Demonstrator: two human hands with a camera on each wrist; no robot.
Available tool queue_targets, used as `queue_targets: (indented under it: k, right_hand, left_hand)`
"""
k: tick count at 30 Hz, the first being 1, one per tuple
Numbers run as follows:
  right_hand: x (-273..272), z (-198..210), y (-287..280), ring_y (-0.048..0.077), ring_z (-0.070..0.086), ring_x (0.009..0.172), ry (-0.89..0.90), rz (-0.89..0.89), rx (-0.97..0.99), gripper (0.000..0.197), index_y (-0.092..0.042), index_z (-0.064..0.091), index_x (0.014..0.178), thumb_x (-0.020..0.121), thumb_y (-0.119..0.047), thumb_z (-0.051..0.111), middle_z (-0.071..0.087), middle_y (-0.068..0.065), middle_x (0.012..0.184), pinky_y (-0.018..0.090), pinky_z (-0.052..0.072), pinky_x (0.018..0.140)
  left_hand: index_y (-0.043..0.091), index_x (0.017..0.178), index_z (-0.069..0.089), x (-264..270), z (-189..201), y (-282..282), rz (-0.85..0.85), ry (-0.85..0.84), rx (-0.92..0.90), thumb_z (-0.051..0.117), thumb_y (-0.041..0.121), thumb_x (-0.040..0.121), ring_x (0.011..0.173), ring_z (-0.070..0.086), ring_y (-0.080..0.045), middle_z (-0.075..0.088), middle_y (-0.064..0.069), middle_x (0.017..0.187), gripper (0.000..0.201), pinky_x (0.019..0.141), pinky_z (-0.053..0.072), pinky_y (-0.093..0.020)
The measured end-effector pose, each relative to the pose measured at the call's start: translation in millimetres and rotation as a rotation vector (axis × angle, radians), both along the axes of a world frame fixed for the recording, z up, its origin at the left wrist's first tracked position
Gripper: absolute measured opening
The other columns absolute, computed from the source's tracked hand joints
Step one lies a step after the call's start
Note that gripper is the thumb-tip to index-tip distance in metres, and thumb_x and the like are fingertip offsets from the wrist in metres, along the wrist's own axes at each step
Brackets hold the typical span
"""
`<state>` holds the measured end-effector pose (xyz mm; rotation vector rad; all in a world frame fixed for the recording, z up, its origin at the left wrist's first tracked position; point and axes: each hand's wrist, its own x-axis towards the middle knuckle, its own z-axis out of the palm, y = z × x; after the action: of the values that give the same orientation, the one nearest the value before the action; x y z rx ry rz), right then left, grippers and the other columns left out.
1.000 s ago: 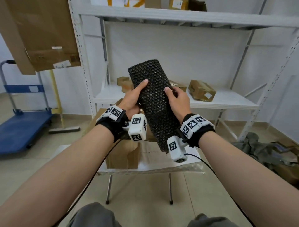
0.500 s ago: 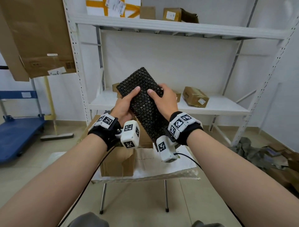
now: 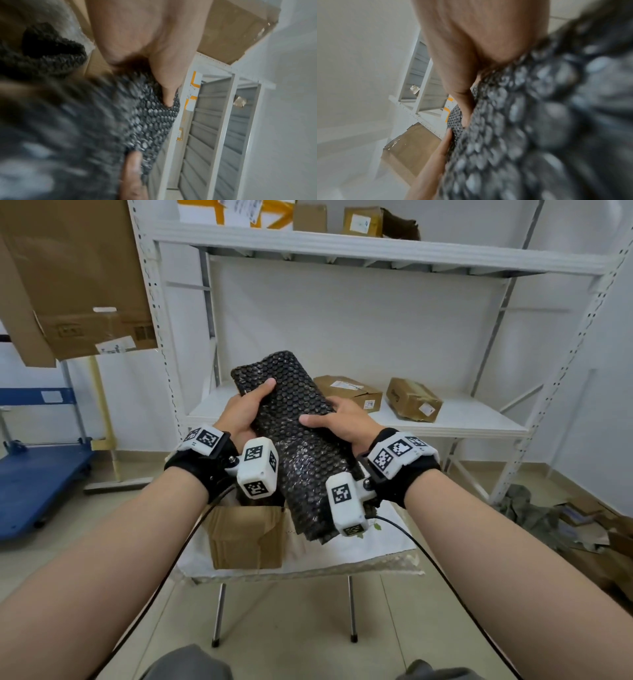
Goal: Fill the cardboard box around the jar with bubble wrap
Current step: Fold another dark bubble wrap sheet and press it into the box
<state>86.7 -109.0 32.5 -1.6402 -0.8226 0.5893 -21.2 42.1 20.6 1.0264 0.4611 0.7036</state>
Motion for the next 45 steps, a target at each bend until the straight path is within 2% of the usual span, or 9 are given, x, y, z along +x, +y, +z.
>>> queue_targets:
  k: [5, 11, 15, 18, 24, 30, 34, 38, 45]
  right_hand:
    - [12.3, -19.6, 3.6, 0.027, 0.069, 0.103, 0.123, -0.171, 0.186, 0.049, -0.010, 0.056, 0.130, 0.085, -0.008, 0.076, 0.070, 0.011, 0.119, 0.045, 0.057, 0.093]
    - [30.7, -48.4, 3.6, 0.029, 0.069, 0.103, 0.220, -0.345, 0.315, 0.043, -0.009, 0.055, 0.128, 0.088, -0.007, 0.072, 0.068, 0.013, 0.119, 0.046, 0.057, 0.092]
    - [34.8, -56.7, 10.9, 0.030, 0.069, 0.100, 0.351, -0.326, 0.381, 0.041, -0.009, 0.053, 0.127, 0.090, -0.005, 0.069, 0.067, 0.015, 0.117, 0.043, 0.058, 0.085]
    - [30.1, -56.3, 22.9, 0.027, 0.065, 0.094, 0.436, -0.294, 0.431, 0.050, -0.007, 0.051, 0.133, 0.084, 0.002, 0.060, 0.066, 0.014, 0.113, 0.039, 0.056, 0.079]
    - [5.9, -56.9, 58.5, 0.026, 0.060, 0.099, 0.462, -0.137, 0.505, 0.068, -0.013, 0.043, 0.140, 0.080, 0.019, 0.047, 0.061, 0.012, 0.115, 0.041, 0.052, 0.085]
    - [-8.4, -65.2, 85.2, 0.025, 0.064, 0.104, 0.408, -0.060, 0.488, 0.069, -0.014, 0.042, 0.143, 0.085, 0.022, 0.049, 0.064, 0.013, 0.120, 0.041, 0.056, 0.091]
    - [-12.2, -68.8, 97.3, 0.026, 0.064, 0.110, 0.386, -0.032, 0.505, 0.065, -0.013, 0.042, 0.141, 0.086, 0.020, 0.052, 0.063, 0.018, 0.127, 0.040, 0.055, 0.094]
    - [-15.5, -71.5, 102.6, 0.025, 0.063, 0.110, 0.333, 0.020, 0.460, 0.061, -0.011, 0.041, 0.141, 0.088, 0.017, 0.055, 0.062, 0.019, 0.129, 0.037, 0.055, 0.093]
    - [-20.2, -87.2, 102.1, 0.026, 0.062, 0.120, 0.223, 0.099, 0.273, 0.044, -0.018, 0.055, 0.126, 0.088, -0.001, 0.067, 0.066, 0.009, 0.127, 0.048, 0.046, 0.109]
  left_hand:
    - [0.005, 0.115, 0.054, -6.3, -21.4, 7.9, 0.107, 0.257, 0.243, 0.043, 0.046, 0.101, 0.077, 0.068, -0.021, 0.073, -0.006, 0.085, 0.045, 0.069, 0.058, -0.034]
    - [0.019, 0.135, 0.056, -21.2, -52.9, 36.9, -0.199, 1.052, 1.241, 0.063, 0.026, 0.095, 0.125, 0.050, -0.020, 0.047, -0.004, 0.147, 0.042, 0.103, 0.036, -0.031]
    - [0.025, 0.134, 0.058, -26.3, -55.5, 43.9, -0.256, 1.119, 1.547, 0.054, 0.040, 0.098, 0.132, 0.046, -0.019, 0.045, 0.003, 0.150, 0.038, 0.101, 0.036, -0.028]
    - [0.024, 0.125, 0.065, -26.6, -57.2, 44.1, -0.315, 1.225, 1.541, 0.037, 0.045, 0.104, 0.106, 0.058, -0.016, 0.061, 0.006, 0.127, 0.040, 0.061, 0.033, -0.018]
    - [0.020, 0.081, 0.058, -35.2, -86.0, 84.9, -0.082, 1.208, 1.286, 0.024, 0.064, 0.089, 0.094, 0.060, -0.024, 0.069, -0.011, 0.104, 0.056, 0.085, 0.042, -0.031]
    - [0.013, 0.119, 0.060, -43.7, -78.2, 86.1, -0.318, 0.480, 0.460, 0.012, 0.070, 0.096, 0.093, 0.053, -0.023, 0.059, -0.013, 0.118, 0.077, 0.094, 0.041, -0.027]
    - [0.023, 0.150, 0.039, -53.8, -77.8, 80.2, -0.394, 0.431, 0.539, 0.039, 0.082, 0.081, 0.134, 0.047, -0.009, 0.048, 0.007, 0.149, 0.091, 0.118, 0.026, -0.035]
    - [0.024, 0.130, 0.059, -52.8, -84.3, 88.7, -0.294, 0.617, 0.732, 0.084, 0.066, 0.051, 0.119, 0.060, -0.014, 0.065, 0.004, 0.130, 0.093, 0.113, 0.039, -0.040]
    - [0.020, 0.114, 0.070, -57.9, -94.1, 101.1, -0.240, 0.597, 0.771, 0.093, 0.052, 0.046, 0.112, 0.066, -0.017, 0.073, 0.002, 0.115, 0.078, 0.107, 0.045, -0.041]
